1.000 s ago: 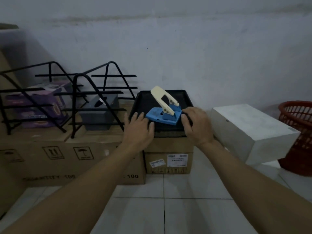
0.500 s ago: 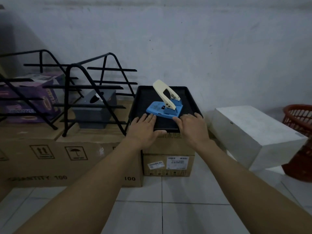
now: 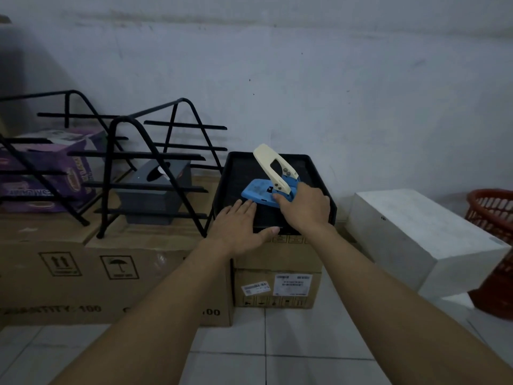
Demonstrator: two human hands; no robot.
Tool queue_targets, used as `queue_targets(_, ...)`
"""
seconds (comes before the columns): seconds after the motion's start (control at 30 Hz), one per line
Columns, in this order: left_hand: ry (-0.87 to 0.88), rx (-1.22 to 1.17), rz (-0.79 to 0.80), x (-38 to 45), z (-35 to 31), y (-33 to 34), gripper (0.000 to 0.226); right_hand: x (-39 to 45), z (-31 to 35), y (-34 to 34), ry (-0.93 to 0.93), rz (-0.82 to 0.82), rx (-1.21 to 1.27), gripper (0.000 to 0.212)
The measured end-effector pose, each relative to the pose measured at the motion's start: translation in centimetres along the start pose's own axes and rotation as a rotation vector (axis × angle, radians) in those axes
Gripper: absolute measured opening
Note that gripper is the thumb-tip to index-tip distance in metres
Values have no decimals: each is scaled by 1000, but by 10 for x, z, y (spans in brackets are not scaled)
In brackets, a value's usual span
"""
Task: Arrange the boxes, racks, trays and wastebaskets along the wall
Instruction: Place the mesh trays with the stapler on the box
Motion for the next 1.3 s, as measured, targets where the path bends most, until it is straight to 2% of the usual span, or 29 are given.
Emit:
queue_targets(0.1, -15, -33, -4, 1, 0, -2, 94, 10, -4, 3, -32, 77, -34, 28)
queue_targets(0.17, -25, -48, -21, 2, -1, -3, 93, 17, -14, -3, 36, 101, 41, 26)
queue_targets(0.23, -34, -70, -39, 2, -2, -4, 92, 21, -17, -14, 129, 22, 155, 25)
queue_targets(0.3, -36, -90, -47, 5, -1, -7, 92, 20, -1, -20, 59, -82, 222, 26)
queue_targets(0.4, -83, -190, -20, 14, 4, -13, 95, 15, 26, -4, -68, -43, 167, 45)
queue_targets(0.53, -116, -184, 41, 20, 2, -8, 94, 31, 25, 17, -69, 14, 35, 47)
queue_targets(0.7, -145, -130, 164, 32, -2, 8, 83, 67, 9, 31, -34, 70, 66, 51)
queue_targets(1.07, -180, -72, 44, 43, -3, 19, 78, 106, 9, 65, -10, 34, 24, 47)
queue_targets(1.3, -176, -84, 29, 41, -3, 18, 78, 105, 16, 68, -6, -18, 41, 46)
Point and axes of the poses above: each hand's wrist, its own x-axis towards the middle knuckle, its own y-axis out of the palm, z = x × y, the point moved 5 cm from there along x, towards the middle knuckle, and after that the axes turned 6 degrees about -z, right-handed, at the moved point
